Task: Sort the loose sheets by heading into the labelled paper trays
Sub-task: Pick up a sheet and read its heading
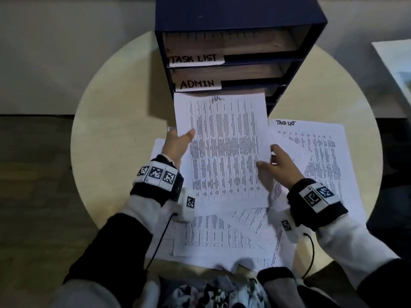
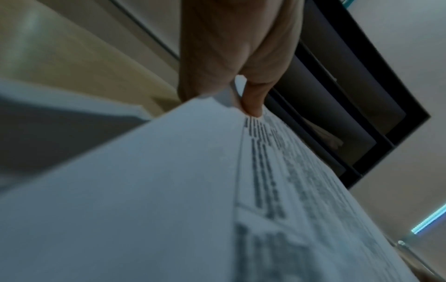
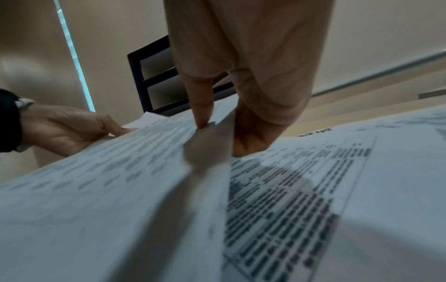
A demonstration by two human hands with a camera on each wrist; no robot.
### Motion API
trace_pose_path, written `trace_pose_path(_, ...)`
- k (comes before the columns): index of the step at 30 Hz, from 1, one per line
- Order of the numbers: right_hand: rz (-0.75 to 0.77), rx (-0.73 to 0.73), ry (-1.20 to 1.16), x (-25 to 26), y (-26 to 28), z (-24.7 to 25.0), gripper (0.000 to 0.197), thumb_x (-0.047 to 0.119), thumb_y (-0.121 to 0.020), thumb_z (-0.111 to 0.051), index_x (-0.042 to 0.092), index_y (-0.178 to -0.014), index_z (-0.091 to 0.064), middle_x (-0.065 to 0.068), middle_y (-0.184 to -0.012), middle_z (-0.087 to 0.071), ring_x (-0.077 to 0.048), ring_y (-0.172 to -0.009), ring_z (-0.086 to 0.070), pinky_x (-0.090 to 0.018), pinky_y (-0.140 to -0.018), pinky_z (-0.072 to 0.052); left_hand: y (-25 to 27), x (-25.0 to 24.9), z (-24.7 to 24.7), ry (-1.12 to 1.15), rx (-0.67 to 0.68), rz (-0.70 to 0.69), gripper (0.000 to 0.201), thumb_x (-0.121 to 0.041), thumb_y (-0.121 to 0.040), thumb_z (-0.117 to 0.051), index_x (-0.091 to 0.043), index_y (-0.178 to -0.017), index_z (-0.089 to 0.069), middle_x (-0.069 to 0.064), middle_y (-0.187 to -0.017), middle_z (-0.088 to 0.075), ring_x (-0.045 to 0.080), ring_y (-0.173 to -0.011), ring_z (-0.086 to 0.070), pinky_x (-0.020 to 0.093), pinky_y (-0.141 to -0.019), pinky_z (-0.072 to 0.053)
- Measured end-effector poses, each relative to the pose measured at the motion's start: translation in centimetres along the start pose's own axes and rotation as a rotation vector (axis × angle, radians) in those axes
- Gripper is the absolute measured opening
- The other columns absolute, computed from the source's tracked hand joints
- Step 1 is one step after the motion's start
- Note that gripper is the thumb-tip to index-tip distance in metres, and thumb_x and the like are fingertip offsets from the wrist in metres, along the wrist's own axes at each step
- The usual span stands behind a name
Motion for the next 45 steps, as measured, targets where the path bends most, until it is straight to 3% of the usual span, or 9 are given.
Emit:
trace_pose_path(7,0.064,0.004,-0.31,0.0,1.1,0.9,0.022,0.002,-0.094,-0.044,0.021,-0.09,-0.051,0.003,-0.035,-0.043,-0.009,-0.025,-0.031,-0.012,-0.034,-0.028,-1.5,-4.0,-1.4,0.016,0.061,-0.007,0.063,-0.026,-0.092,-0.056,-0.003,-0.144,-0.028,0.009,-0.148,-0.035,0.026,-0.138,-0.031,0.037,-0.111,-0.025)
trace_pose_path(15,0.056,-0.204,-0.383,4.0,-5.4,1.9,0.025,0.004,-0.094,-0.043,0.023,-0.081,-0.052,-0.003,-0.076,-0.062,-0.007,-0.05,-0.057,-0.018,-0.049,-0.046,-5.6,-1.9,-0.4,0.033,0.123,0.033,0.083,-0.04,-0.058,-0.077,-0.007,-0.129,-0.05,0.013,-0.129,-0.057,0.032,-0.117,-0.055,0.052,-0.1,-0.043)
trace_pose_path(19,0.046,-0.299,-0.384,6.9,-9.5,2.4,0.028,0.003,-0.093,-0.044,0.019,-0.07,-0.044,0.002,-0.046,-0.041,-0.003,-0.03,-0.031,-0.018,-0.039,-0.025,-0.8,-2.8,0.2,0.083,0.151,0.075,0.028,-0.019,-0.089,-0.061,-0.008,-0.114,-0.057,0.008,-0.104,-0.069,0.023,-0.089,-0.066,0.044,-0.086,-0.052)
trace_pose_path(23,0.026,-0.307,-0.38,8.8,-11.0,3.1,0.037,-0.004,-0.091,-0.037,0.017,-0.061,-0.032,-0.001,-0.06,-0.03,0.001,-0.029,-0.032,-0.018,-0.039,-0.02,-0.8,-3.1,-0.1,0.124,0.164,0.103,0.02,-0.014,-0.096,-0.045,-0.001,-0.112,-0.048,0.005,-0.062,-0.069,0.016,-0.053,-0.055,0.036,-0.057,-0.042)
trace_pose_path(28,0.0,-0.175,-0.392,8.0,-9.9,2.7,0.017,0.005,-0.09,-0.052,0.012,-0.076,-0.047,-0.004,-0.064,-0.05,-0.006,-0.042,-0.053,-0.019,-0.042,-0.041,-2.4,-5.0,-1.0,0.187,0.051,0.105,0.02,-0.007,-0.1,-0.034,0.001,-0.087,-0.021,0.003,-0.055,-0.064,0.007,-0.046,-0.055,0.033,-0.071,-0.048)
trace_pose_path(29,0.012,-0.197,-0.364,7.8,-9.8,2.9,0.018,0.001,-0.088,-0.053,0.009,-0.075,-0.046,-0.007,-0.062,-0.046,-0.007,-0.037,-0.051,-0.018,-0.039,-0.04,-2.4,-5.3,-1.5,0.209,0.051,0.099,0.021,-0.007,-0.1,-0.032,-0.018,-0.118,-0.033,0.002,-0.05,-0.063,0.008,-0.051,-0.053,0.032,-0.075,-0.046)
trace_pose_path(31,0.022,-0.282,-0.377,7.5,-9.9,3.5,0.027,-0.006,-0.086,-0.054,0.009,-0.067,-0.041,-0.007,-0.058,-0.04,-0.008,-0.031,-0.049,-0.019,-0.037,-0.04,-2.5,-5.3,-2.4,0.211,0.056,0.102,0.028,-0.008,-0.101,-0.03,-0.013,-0.076,-0.041,-0.003,-0.041,-0.06,0.009,-0.058,-0.05,0.037,-0.091,-0.043)
trace_pose_path(35,-0.07,-0.401,-0.596,7.6,-11.1,3.2,0.03,-0.013,-0.085,-0.051,0.004,-0.062,-0.044,-0.004,-0.039,-0.05,-0.011,-0.038,-0.058,-0.02,-0.048,-0.053,-3.6,-5.1,-2.9,0.33,0.024,0.052,0.025,-0.002,-0.1,-0.031,0.01,-0.117,-0.043,0.011,-0.072,-0.062,0.011,-0.058,-0.063,0.02,-0.069,-0.055)
trace_pose_path(45,-0.053,-0.466,-0.354,7.2,-12.1,2.1,0.023,-0.007,-0.082,-0.045,0.008,-0.066,-0.053,-0.005,-0.063,-0.061,-0.027,-0.069,-0.065,-0.041,-0.077,-0.057,-5.3,-5.9,-3.6,0.19,0.033,-0.001,0.032,0.002,-0.098,-0.029,0.022,-0.123,-0.035,0.016,-0.072,-0.061,0.011,-0.043,-0.064,0.013,-0.043,-0.049)
Point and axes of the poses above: each hand's wrist, its own y-axis away from the middle knuckle, its own z-axis out of the back of the hand, x = y × z, the point moved 4 cm from there along -y, towards the middle knuckle
